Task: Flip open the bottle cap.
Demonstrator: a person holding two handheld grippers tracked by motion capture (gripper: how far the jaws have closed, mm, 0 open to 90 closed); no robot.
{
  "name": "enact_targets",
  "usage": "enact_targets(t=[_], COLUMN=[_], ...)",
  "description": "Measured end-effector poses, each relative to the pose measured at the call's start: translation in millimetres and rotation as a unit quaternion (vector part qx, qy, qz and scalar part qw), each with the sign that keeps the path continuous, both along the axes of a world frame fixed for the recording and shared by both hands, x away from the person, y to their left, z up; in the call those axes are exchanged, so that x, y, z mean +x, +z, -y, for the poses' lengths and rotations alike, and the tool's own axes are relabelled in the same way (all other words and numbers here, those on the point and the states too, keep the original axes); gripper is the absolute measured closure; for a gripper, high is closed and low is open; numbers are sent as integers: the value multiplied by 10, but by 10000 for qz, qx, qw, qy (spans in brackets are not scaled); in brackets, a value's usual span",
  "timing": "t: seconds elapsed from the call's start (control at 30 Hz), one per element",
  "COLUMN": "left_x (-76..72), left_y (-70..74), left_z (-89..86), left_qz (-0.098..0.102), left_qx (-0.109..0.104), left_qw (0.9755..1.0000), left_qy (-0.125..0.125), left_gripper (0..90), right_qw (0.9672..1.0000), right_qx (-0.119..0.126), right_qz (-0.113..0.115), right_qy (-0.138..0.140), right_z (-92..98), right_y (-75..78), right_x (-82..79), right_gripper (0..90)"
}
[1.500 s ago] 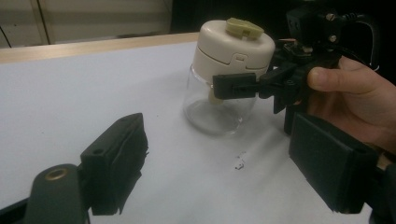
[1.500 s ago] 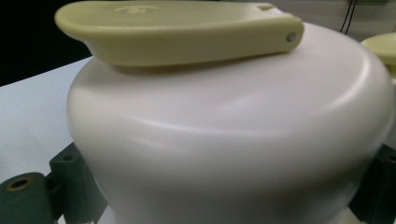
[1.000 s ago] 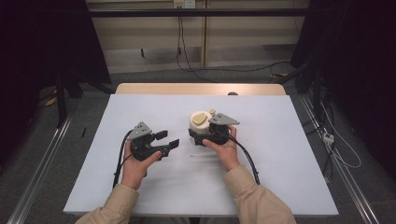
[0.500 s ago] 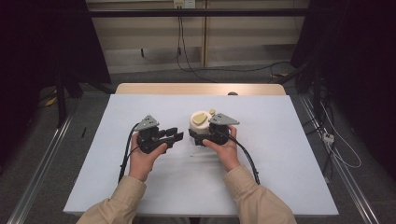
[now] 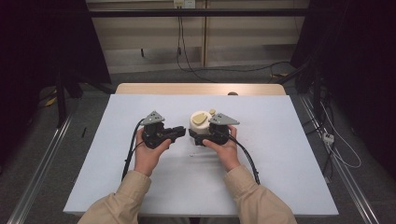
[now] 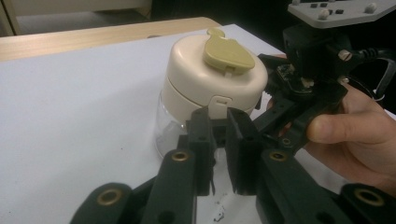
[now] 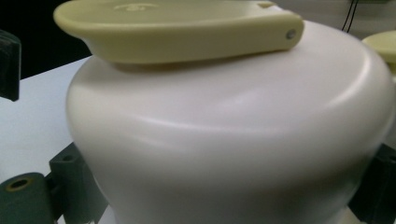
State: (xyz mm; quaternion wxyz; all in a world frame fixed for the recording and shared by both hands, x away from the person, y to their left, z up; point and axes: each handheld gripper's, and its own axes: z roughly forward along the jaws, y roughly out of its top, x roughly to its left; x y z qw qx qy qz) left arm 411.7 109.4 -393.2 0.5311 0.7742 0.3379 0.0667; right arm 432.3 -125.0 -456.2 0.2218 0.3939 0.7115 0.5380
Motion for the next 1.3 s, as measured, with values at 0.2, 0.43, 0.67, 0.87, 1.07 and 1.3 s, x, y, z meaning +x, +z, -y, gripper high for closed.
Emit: enact_targets(t=[0.2, 0.43, 0.67, 0.87, 1.07, 1.3], left_x=[41, 84, 124, 137, 151, 148], left_y=[2, 38, 59, 113, 123, 140], left_z=[46, 112, 172, 237, 276, 315], left_qz=[-11, -23, -85, -20, -61, 29], left_qx=[94, 138, 183, 268, 308, 429], left_qw=[9999, 9999, 9997, 9996, 9995, 9990], left_qy=[-39, -47, -99, -131, -93, -101], left_gripper=[872, 900, 900, 900, 900, 900], right_qw=[10000, 10000, 10000, 10000, 10000, 10000], right_qx=[-1, 2, 3, -4, -3, -4], right_qz=[-3, -4, -9, -10, -12, -14], right_qy=[-1, -3, -1, 0, 0, 0], right_z=[0, 0, 0, 1, 2, 2], right_y=[0, 0, 0, -1, 0, 0], right_x=[0, 0, 0, 1, 1, 1], right_gripper=[63, 63, 63, 63, 63, 63])
